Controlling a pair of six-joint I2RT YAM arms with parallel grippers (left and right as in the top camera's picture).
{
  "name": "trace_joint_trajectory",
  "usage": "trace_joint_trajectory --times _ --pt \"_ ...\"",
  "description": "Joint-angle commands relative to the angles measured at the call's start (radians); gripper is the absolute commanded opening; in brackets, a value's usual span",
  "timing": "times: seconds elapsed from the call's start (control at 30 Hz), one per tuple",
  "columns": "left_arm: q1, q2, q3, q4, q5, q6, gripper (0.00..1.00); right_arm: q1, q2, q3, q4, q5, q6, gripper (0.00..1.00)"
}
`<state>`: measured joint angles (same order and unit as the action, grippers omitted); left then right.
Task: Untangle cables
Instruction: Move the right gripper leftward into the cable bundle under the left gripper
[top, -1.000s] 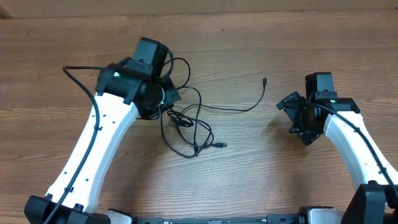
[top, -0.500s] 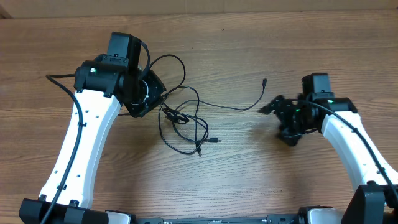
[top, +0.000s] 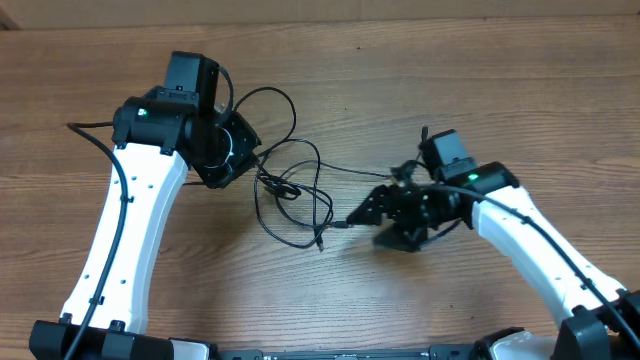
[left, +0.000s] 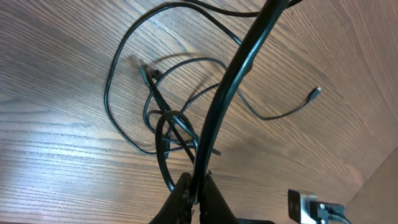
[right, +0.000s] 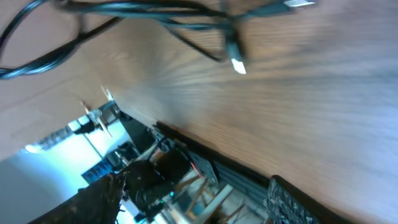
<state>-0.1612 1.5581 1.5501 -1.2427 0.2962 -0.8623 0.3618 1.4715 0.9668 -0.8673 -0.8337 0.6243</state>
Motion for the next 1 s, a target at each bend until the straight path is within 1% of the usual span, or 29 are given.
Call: trace_joint_trajectory --times 0.0,0.03,0.1,0.17,0.2,0.23,0.27,0.3,0.37,0.4,0.43,0.5,0.53,0.6,0.63,0.67,0.7,0.73,0.83,0.97 --pt "0.006 0.002 0.012 -0.002 0.010 -0.018 0.04 0.062 -0.023 0.000 0.079 0.024 0.215 0.73" --pt "0.005 0.002 0.012 -0.003 0.011 -0.018 0.04 0.090 -0.018 -0.003 0.132 0.033 0.317 0.70" --pt "0.005 0.002 0.012 -0.007 0.012 -0.017 0.04 0.128 -0.009 -0.008 0.230 0.043 0.399 0.61" --pt "0.005 0.002 0.012 -0.012 0.011 -0.017 0.04 0.168 0.004 -0.008 0.318 0.073 0.479 0.48" --pt "0.006 0.002 0.012 -0.016 0.011 -0.017 0.04 0.188 0.012 -0.008 0.349 0.097 0.534 0.45" --pt "0.005 0.002 0.012 -0.018 0.011 -0.017 0.04 0.203 0.018 -0.008 0.361 0.120 0.585 0.44" --pt "0.006 0.002 0.012 -0.018 0.012 -0.017 0.04 0.218 0.025 -0.008 0.367 0.161 0.657 0.49" --pt "0.006 0.002 0.012 -0.018 0.012 -0.017 0.04 0.222 0.029 -0.008 0.366 0.189 0.700 0.53" --pt "0.006 0.002 0.012 -0.017 0.012 -0.018 0.04 0.225 0.033 -0.008 0.374 0.227 0.764 0.54" --pt "0.006 0.002 0.012 -0.018 0.012 -0.018 0.04 0.227 0.035 -0.008 0.386 0.235 0.772 0.52" --pt "0.006 0.002 0.012 -0.018 0.013 -0.018 0.05 0.227 0.039 -0.008 0.403 0.240 0.775 0.47" --pt "0.006 0.002 0.012 -0.018 0.026 -0.019 0.04 0.228 0.047 -0.008 0.422 0.242 0.780 0.41" --pt "0.006 0.002 0.012 -0.018 0.038 -0.031 0.04 0.228 0.053 -0.008 0.419 0.246 0.801 0.41" --pt "0.006 0.002 0.012 -0.020 0.047 -0.089 0.05 0.233 0.067 -0.009 0.408 0.249 0.853 0.42" --pt "0.006 0.002 0.012 -0.028 0.046 -0.142 0.04 0.238 0.078 -0.011 0.406 0.242 0.892 0.43" --pt "0.005 0.002 0.012 -0.042 0.046 -0.207 0.05 0.243 0.087 -0.013 0.404 0.229 0.919 0.44" --pt "0.006 0.002 0.012 -0.067 0.068 -0.313 0.06 0.255 0.103 -0.013 0.401 0.203 0.955 0.46" --pt "0.008 0.002 0.012 -0.073 0.098 -0.357 0.06 0.264 0.112 -0.013 0.401 0.192 0.972 0.46" --pt "0.014 0.002 0.012 -0.061 0.185 -0.377 0.04 0.277 0.130 -0.013 0.402 0.187 1.027 0.49" --pt "0.019 0.002 0.012 -0.065 0.192 -0.381 0.04 0.277 0.151 -0.013 0.402 0.189 1.132 0.54"
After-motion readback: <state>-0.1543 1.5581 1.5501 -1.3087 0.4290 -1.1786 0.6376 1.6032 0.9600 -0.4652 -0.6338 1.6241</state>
